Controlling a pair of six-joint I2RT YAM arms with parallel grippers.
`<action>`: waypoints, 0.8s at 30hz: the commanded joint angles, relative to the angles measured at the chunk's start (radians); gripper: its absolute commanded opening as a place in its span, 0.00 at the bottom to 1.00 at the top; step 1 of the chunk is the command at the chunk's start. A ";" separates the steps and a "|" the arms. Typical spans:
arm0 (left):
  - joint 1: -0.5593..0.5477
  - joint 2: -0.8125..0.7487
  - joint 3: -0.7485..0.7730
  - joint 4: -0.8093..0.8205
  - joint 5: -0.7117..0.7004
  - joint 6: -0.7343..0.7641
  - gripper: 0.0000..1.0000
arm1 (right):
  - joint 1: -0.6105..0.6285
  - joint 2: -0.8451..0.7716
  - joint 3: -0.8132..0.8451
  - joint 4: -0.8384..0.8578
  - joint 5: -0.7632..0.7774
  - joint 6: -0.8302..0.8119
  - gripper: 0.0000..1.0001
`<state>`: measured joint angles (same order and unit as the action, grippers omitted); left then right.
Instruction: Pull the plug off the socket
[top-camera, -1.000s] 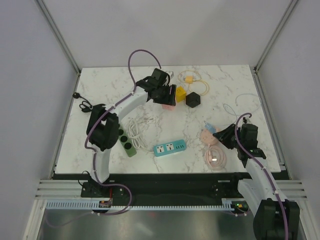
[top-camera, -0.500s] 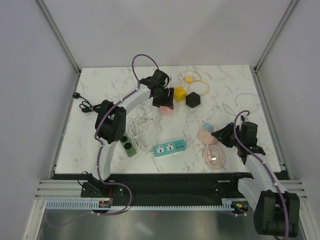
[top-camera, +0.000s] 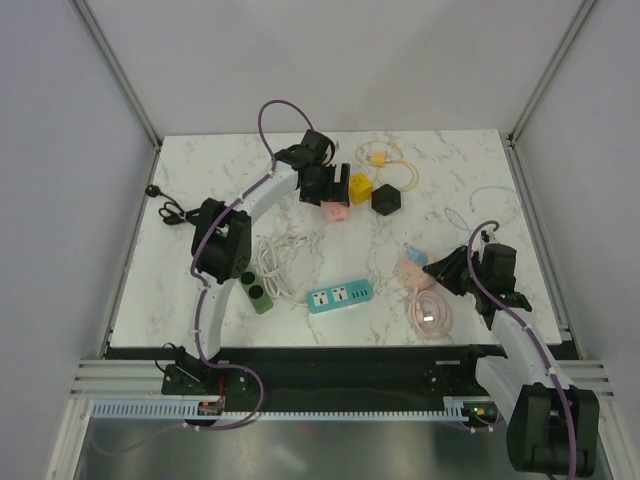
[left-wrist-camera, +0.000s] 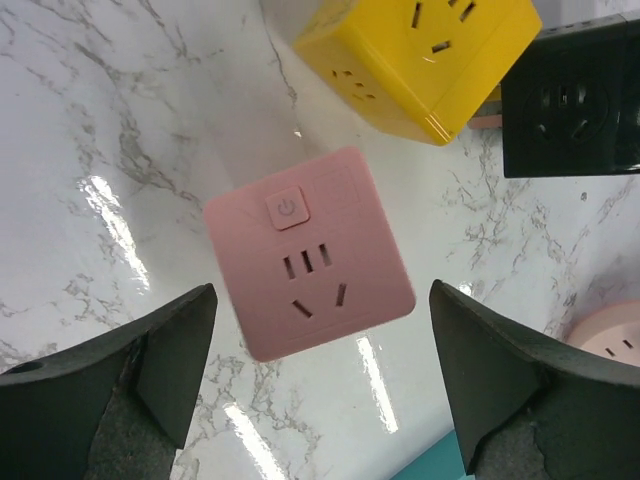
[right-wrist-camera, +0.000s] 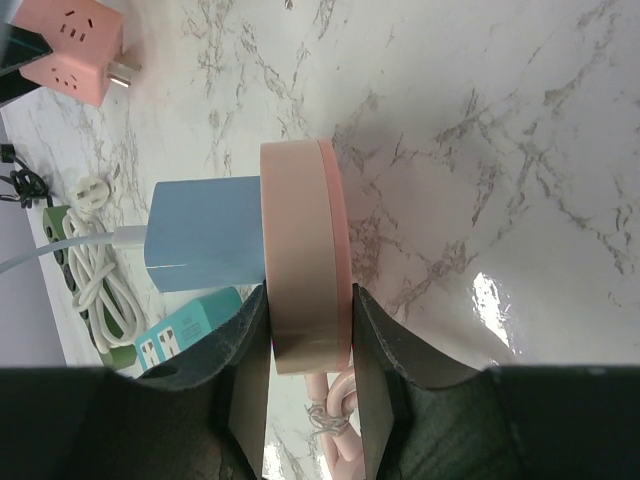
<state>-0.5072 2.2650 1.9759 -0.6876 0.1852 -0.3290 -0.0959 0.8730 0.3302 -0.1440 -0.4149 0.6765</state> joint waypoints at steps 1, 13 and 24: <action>0.025 -0.048 0.044 -0.013 -0.001 0.002 0.94 | -0.005 -0.020 0.039 0.029 -0.045 -0.014 0.00; 0.007 -0.344 -0.208 0.090 0.077 -0.025 0.88 | -0.010 -0.029 0.053 0.000 -0.068 0.000 0.00; -0.272 -0.558 -0.575 0.496 0.232 -0.033 0.83 | -0.011 -0.042 0.069 -0.032 -0.110 0.037 0.00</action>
<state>-0.6960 1.7470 1.4452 -0.3573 0.3622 -0.3672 -0.1024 0.8543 0.3359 -0.2050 -0.4671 0.6769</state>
